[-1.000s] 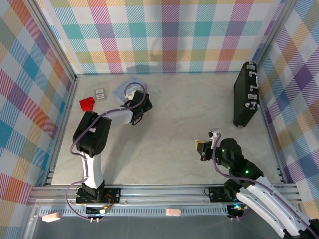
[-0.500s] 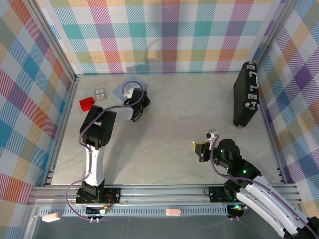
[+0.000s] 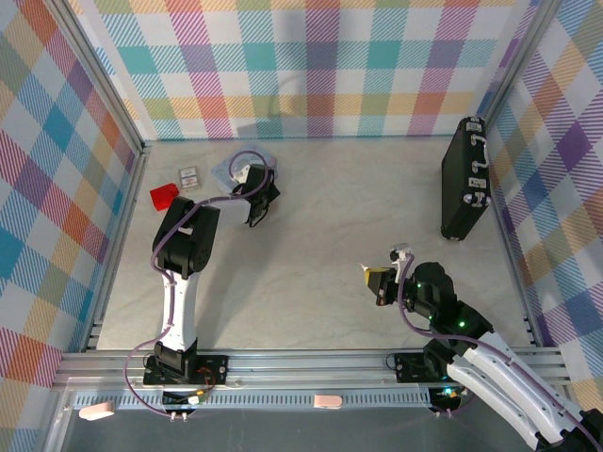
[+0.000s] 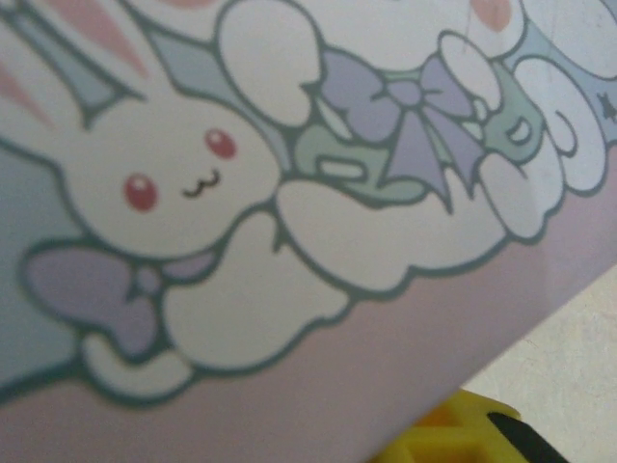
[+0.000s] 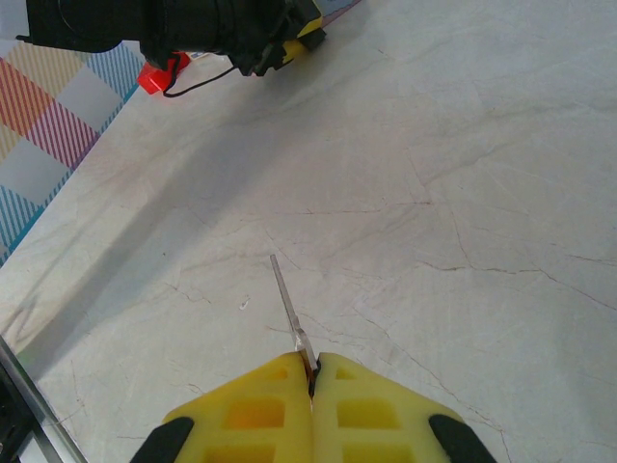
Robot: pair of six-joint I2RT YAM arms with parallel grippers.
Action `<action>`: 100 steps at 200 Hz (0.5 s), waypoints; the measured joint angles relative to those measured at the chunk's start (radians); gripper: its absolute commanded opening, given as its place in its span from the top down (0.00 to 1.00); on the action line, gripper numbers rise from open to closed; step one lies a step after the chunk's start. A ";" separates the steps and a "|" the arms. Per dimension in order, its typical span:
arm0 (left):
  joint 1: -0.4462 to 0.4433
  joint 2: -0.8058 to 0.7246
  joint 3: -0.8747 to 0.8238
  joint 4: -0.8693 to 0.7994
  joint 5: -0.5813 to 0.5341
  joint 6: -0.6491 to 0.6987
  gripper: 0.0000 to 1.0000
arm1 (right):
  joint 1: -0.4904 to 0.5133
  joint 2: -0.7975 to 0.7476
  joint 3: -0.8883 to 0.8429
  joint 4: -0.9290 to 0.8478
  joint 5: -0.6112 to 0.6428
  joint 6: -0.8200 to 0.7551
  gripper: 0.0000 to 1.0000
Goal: Unlock the padlock with the key
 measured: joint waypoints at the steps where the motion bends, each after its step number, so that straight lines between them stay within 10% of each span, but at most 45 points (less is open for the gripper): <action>1: 0.000 0.000 0.000 0.000 0.000 0.000 0.84 | 0.000 0.000 0.000 0.000 0.000 0.000 1.00; 100: -0.022 -0.064 -0.070 -0.009 0.075 0.100 1.00 | 0.000 0.097 0.002 0.006 0.010 0.036 1.00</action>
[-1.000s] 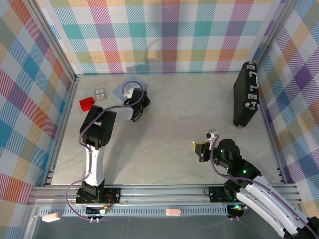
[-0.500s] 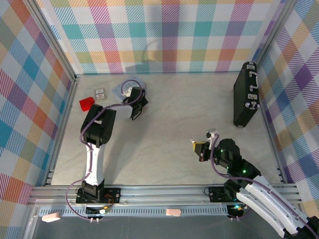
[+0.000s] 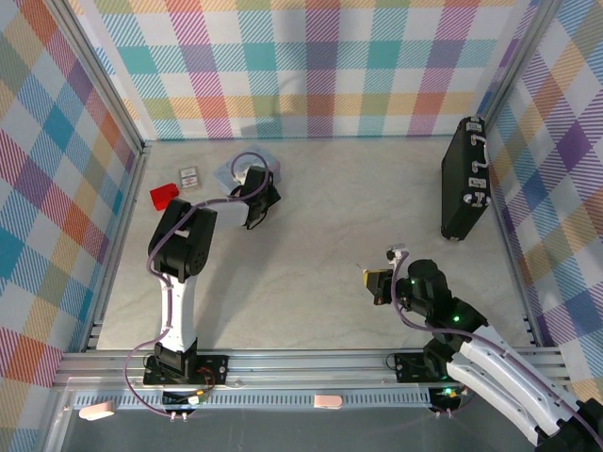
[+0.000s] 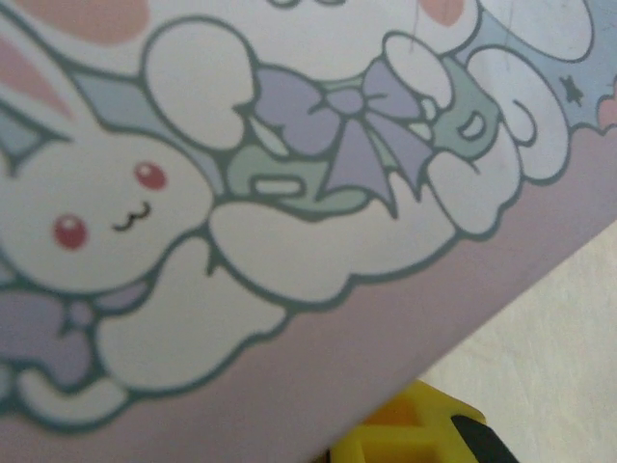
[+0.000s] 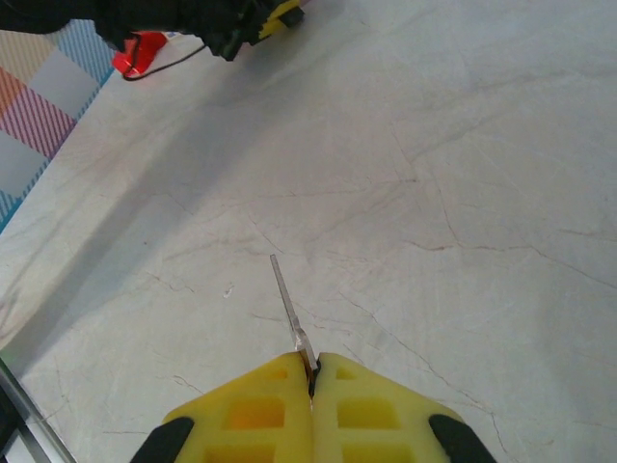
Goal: Unlock the padlock with the key
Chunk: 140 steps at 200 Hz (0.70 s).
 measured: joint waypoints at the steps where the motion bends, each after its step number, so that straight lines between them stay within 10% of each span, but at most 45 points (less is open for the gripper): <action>1: 0.000 -0.002 -0.002 0.000 0.001 0.000 1.00 | 0.000 0.002 0.000 0.000 0.000 0.001 1.00; 140: -0.260 -0.360 -0.328 -0.204 0.240 0.049 1.00 | 0.000 0.344 0.044 0.177 -0.073 0.206 1.00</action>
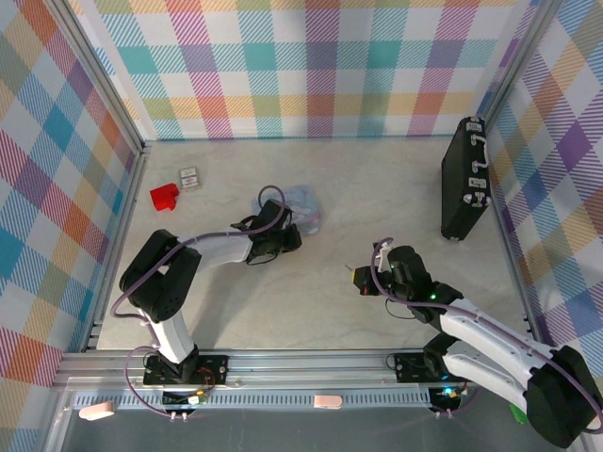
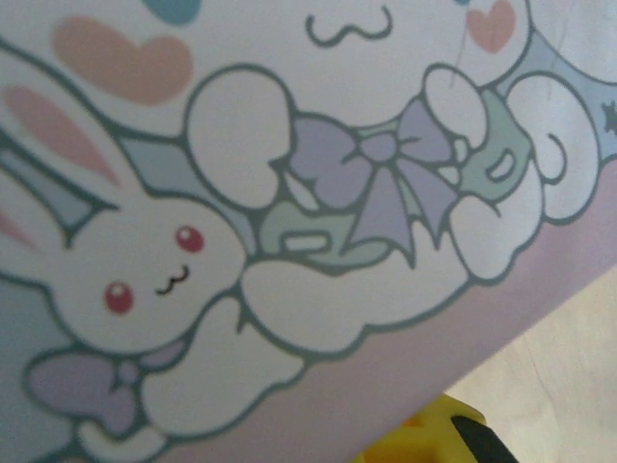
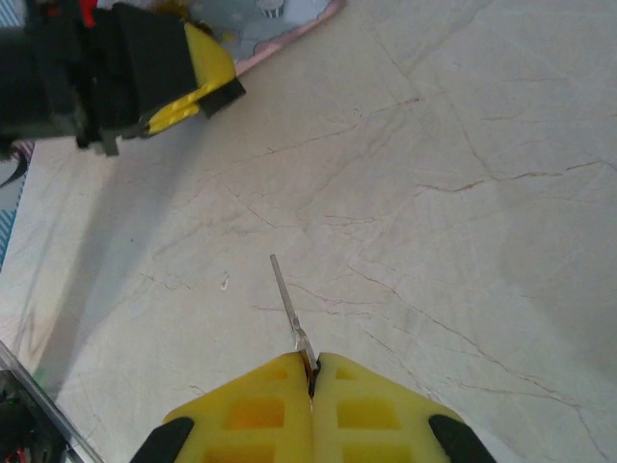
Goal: Unlock the padlock with the key
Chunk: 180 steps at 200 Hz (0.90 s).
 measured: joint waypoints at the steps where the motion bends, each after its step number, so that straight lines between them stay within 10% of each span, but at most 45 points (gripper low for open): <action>1: -0.004 -0.002 -0.002 -0.002 0.000 0.000 1.00 | 0.000 0.002 0.000 0.001 0.000 0.001 1.00; 64: -0.153 -0.072 -0.159 0.076 0.020 0.027 0.95 | 0.000 0.072 0.000 0.066 -0.021 0.064 1.00; 180: -0.167 -0.131 -0.382 0.428 0.069 0.047 0.73 | 0.000 0.102 0.000 0.132 -0.043 0.119 1.00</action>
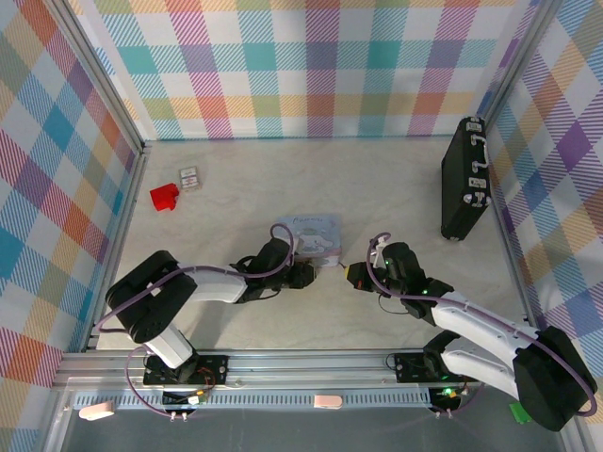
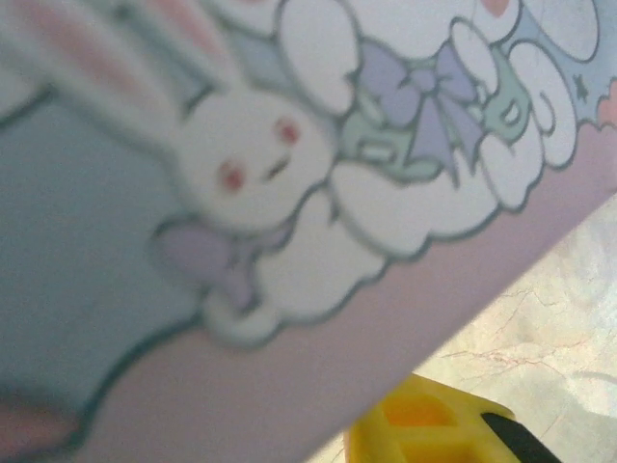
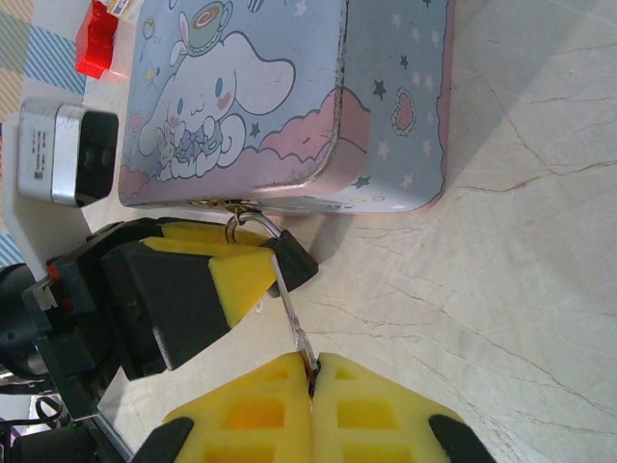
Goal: Unlock the padlock with the key
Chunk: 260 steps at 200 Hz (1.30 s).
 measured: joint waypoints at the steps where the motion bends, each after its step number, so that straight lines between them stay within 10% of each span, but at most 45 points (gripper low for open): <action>1: 0.000 -0.001 -0.004 0.005 -0.001 0.000 0.73 | 0.000 0.000 0.000 0.000 0.000 0.000 1.00; 125: 0.000 0.075 -0.141 0.393 -0.026 -0.019 0.67 | 0.000 -0.005 0.000 -0.002 0.000 0.000 1.00; 260: -0.005 0.103 -0.116 0.412 -0.025 -0.022 0.94 | 0.029 0.075 0.032 0.030 -0.030 0.005 1.00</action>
